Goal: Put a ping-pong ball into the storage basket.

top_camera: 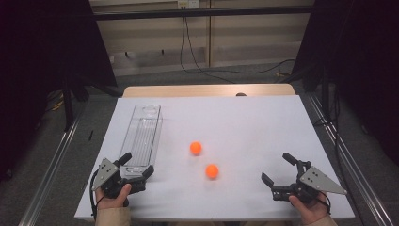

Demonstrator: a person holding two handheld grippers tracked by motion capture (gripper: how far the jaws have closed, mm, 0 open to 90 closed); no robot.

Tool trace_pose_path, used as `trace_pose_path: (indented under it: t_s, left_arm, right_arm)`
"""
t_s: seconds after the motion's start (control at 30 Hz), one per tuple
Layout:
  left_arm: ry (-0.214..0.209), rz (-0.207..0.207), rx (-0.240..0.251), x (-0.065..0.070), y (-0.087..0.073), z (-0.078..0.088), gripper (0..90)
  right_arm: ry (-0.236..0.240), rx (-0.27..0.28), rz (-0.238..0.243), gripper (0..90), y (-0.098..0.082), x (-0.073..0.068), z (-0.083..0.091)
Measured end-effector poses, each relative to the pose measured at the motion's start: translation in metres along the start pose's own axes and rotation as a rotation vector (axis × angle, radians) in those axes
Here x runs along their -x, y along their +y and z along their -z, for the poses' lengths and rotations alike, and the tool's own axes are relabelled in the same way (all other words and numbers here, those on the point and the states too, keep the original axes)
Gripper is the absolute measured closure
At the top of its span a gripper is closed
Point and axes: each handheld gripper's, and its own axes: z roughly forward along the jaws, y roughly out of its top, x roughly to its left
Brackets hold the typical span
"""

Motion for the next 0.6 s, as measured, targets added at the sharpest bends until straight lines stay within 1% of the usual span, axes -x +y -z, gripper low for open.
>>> trace_pose_path:
  t_s: [0.1,0.17,0.23,0.3,0.4,0.53,0.6]
  left_arm:
    - [-0.009,0.000,-0.005,0.0001,-0.0004,0.0005,2.2]
    - [-0.008,-0.003,-0.006,0.0000,-0.0001,0.0011,2.2]
    - [-0.012,0.008,-0.002,0.0008,0.0000,0.0006,2.2]
    - [-0.011,-0.005,-0.012,0.0006,0.0002,0.0002,2.2]
    - [-0.018,-0.001,-0.015,0.0014,0.0002,-0.0010,2.2]
    - [-0.023,-0.001,-0.012,0.0028,0.0006,-0.0021,2.1]
    - [-0.028,0.006,-0.008,0.0031,0.0007,-0.0024,2.2]
  right_arm:
    - [0.006,-0.002,0.002,0.1,0.0001,-0.0006,-0.0009]
    - [0.009,-0.004,0.008,0.2,0.0001,-0.0010,-0.0018]
    - [0.012,-0.003,0.007,0.1,0.0001,-0.0015,-0.0026]
    - [0.014,-0.002,0.011,0.2,0.0002,-0.0015,-0.0028]
    - [0.013,-0.002,0.009,0.2,0.0002,-0.0014,-0.0027]
    - [0.011,-0.002,0.009,0.2,0.0003,-0.0005,-0.0022]
    - [0.010,-0.003,0.008,0.3,0.0000,-0.0006,-0.0026]
